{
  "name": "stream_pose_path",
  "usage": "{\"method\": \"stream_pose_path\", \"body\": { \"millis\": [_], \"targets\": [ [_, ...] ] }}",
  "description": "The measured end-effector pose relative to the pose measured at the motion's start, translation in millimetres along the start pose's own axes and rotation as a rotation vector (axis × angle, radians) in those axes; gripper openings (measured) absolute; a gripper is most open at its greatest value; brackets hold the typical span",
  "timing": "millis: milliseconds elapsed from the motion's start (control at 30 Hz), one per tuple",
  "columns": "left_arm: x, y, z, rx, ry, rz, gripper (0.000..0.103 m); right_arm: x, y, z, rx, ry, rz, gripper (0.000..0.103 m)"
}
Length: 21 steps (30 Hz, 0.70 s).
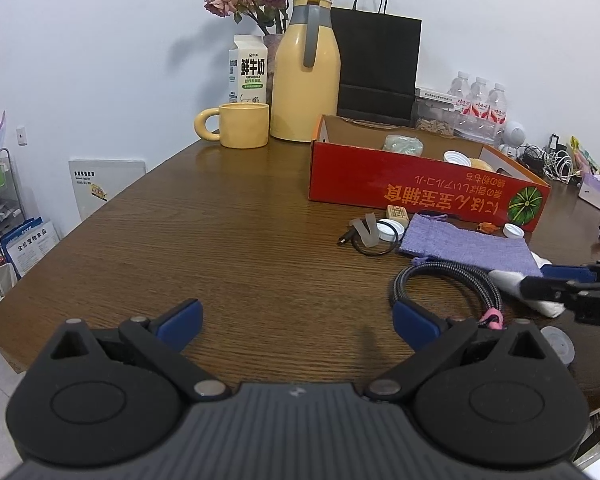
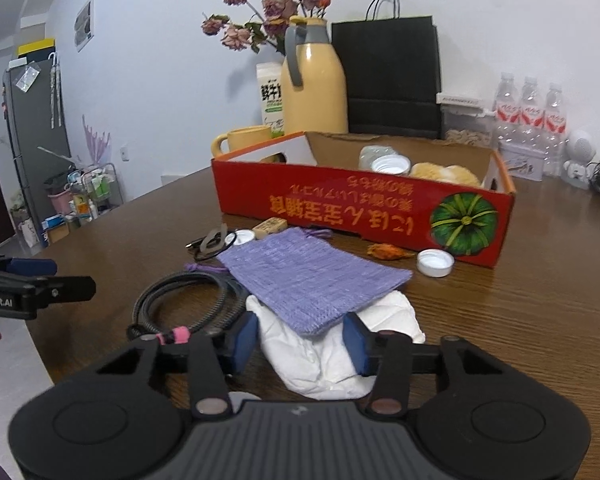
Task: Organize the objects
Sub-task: 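Grasp the white fabric under the purple cloth with the right gripper, then lift the white fabric with the right gripper while the left gripper grasps the black braided cable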
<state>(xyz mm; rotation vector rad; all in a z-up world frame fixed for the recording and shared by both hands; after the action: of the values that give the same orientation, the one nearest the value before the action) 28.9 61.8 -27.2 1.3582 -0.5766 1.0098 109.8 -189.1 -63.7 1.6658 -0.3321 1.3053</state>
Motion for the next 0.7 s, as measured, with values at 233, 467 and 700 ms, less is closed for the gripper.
{"method": "stream_pose_path", "body": {
  "millis": [233, 467, 700],
  "targets": [
    [-1, 0, 2, -0.008, -0.007, -0.005, 0.103, -7, 10, 11, -0.046, -0.014, -0.004, 0.022],
    [-2, 0, 3, 0.000, -0.008, -0.005, 0.103, -5, 6, 25, -0.117, -0.001, -0.031, 0.103],
    [-2, -2, 1, 0.010, -0.007, -0.007, 0.103, 3, -31, 34, -0.071, 0.042, -0.173, 0.103]
  ]
}}
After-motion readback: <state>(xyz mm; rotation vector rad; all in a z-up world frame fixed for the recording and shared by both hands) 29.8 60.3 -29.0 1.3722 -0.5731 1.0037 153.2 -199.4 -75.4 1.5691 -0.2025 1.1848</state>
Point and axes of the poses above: each gripper's, at about its wrist camera, not at the fingertips, and y roughly against the way its jaws point, z to its right, x to its top, the point moved 2 cm from there along -y, roughly the way its jaws point, and after that the axes turned 8 degrees about y, right-handed, at the moved point
